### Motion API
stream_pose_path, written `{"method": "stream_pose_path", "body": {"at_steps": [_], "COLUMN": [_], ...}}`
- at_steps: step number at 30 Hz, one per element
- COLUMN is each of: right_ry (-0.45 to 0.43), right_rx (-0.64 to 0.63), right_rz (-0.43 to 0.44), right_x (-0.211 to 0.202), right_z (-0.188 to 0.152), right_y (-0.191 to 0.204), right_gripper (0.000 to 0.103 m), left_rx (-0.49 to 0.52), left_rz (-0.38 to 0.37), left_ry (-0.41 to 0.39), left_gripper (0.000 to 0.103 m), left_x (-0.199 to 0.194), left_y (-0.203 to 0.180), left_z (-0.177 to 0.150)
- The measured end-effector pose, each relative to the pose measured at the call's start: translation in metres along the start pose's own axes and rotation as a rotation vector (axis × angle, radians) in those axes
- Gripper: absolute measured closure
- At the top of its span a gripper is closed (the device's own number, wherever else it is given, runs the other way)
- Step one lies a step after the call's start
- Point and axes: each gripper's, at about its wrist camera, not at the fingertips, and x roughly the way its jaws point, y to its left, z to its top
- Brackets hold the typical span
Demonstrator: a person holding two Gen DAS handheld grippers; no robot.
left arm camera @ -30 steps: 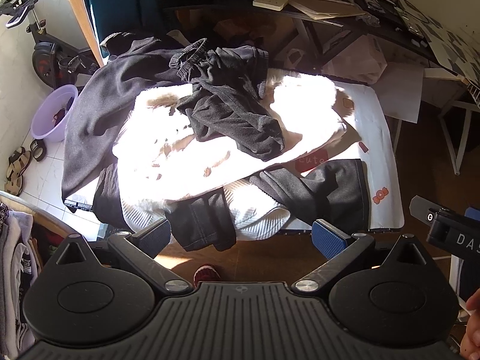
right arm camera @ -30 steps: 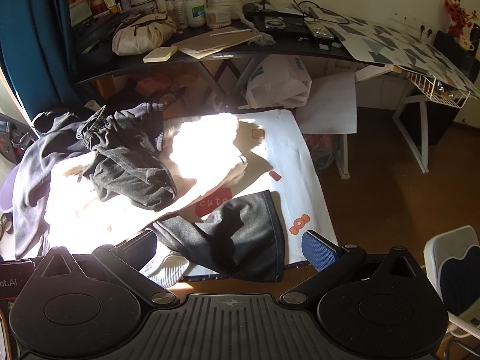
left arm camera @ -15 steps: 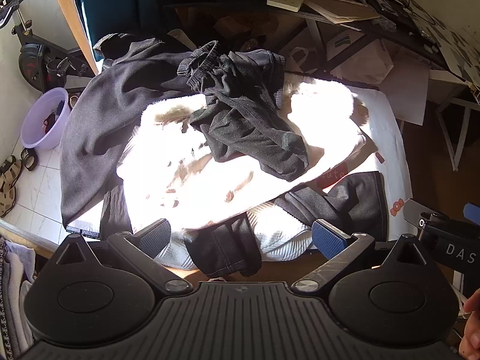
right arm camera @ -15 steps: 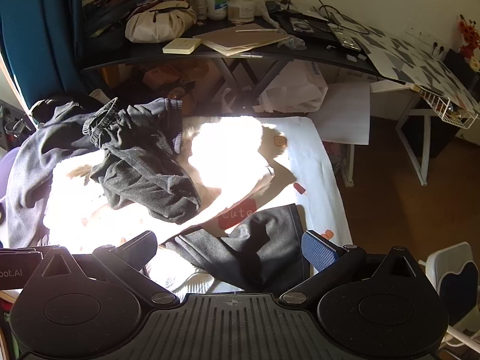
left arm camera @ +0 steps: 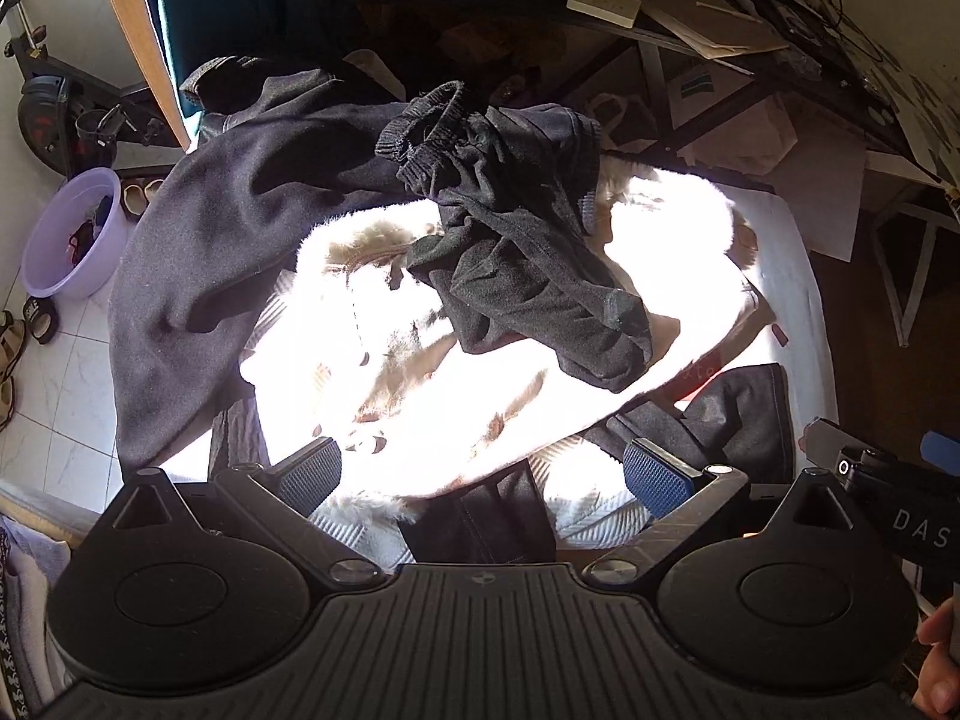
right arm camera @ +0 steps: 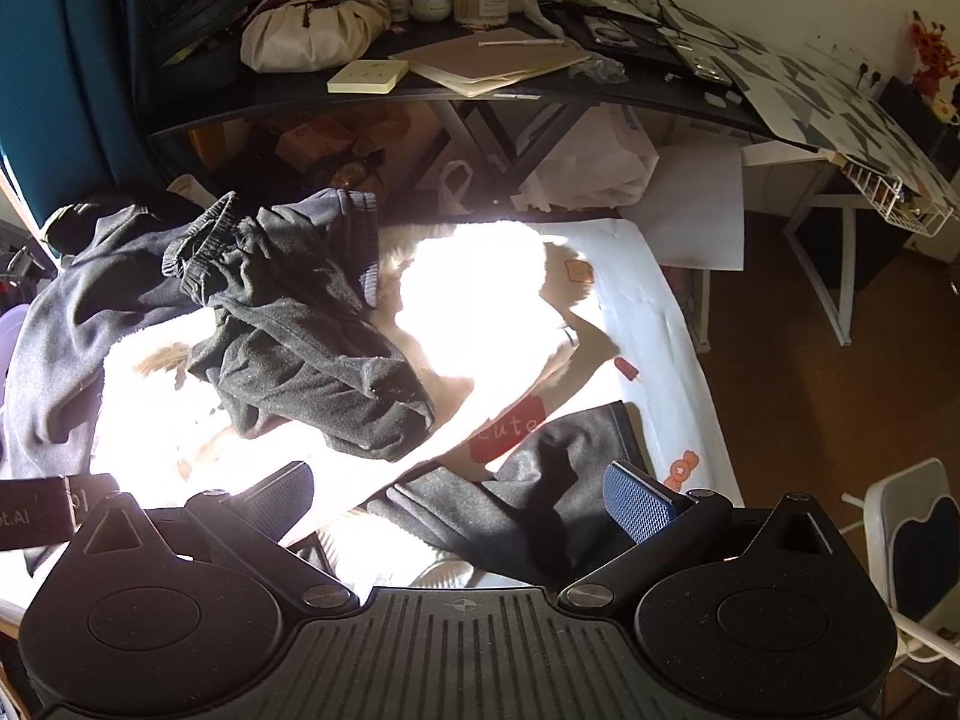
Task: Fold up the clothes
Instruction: 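Move both tools toward the black sweatpants on top of the pile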
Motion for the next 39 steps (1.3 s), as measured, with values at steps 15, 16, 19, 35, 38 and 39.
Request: {"method": "stream_pose_path", "body": {"at_steps": [15, 16, 19, 35, 38, 39], "right_ry": [-0.099, -0.104, -0.113, -0.053, -0.058, -0.062], "right_rx": [0.175, 0.164, 0.12, -0.039, -0.093, -0.114], "right_rz": [-0.065, -0.056, -0.035, 0.054, 0.087, 0.099], "right_x": [0.041, 0.043, 0.051, 0.115, 0.13, 0.136], "right_z": [0.028, 0.028, 0.028, 0.046, 0.06, 0.066], "right_y": [-0.015, -0.013, -0.004, 0.015, 0.023, 0.026], "right_gripper": [0.001, 0.001, 0.001, 0.001, 0.002, 0.002], "left_rx": [-0.319, -0.296, -0.222, -0.316, -0.404, -0.406], "left_rz": [0.164, 0.171, 0.199, 0.284, 0.297, 0.317], "left_ry": [-0.339, -0.338, -0.334, -0.279, -0.24, -0.232], "left_gripper": [0.001, 0.001, 0.001, 0.001, 0.001, 0.001], "left_x": [-0.004, 0.0, 0.011, 0.038, 0.036, 0.035], "left_y": [0.121, 0.12, 0.116, 0.13, 0.137, 0.137], "left_z": [0.06, 0.058, 0.054, 0.042, 0.03, 0.026]}}
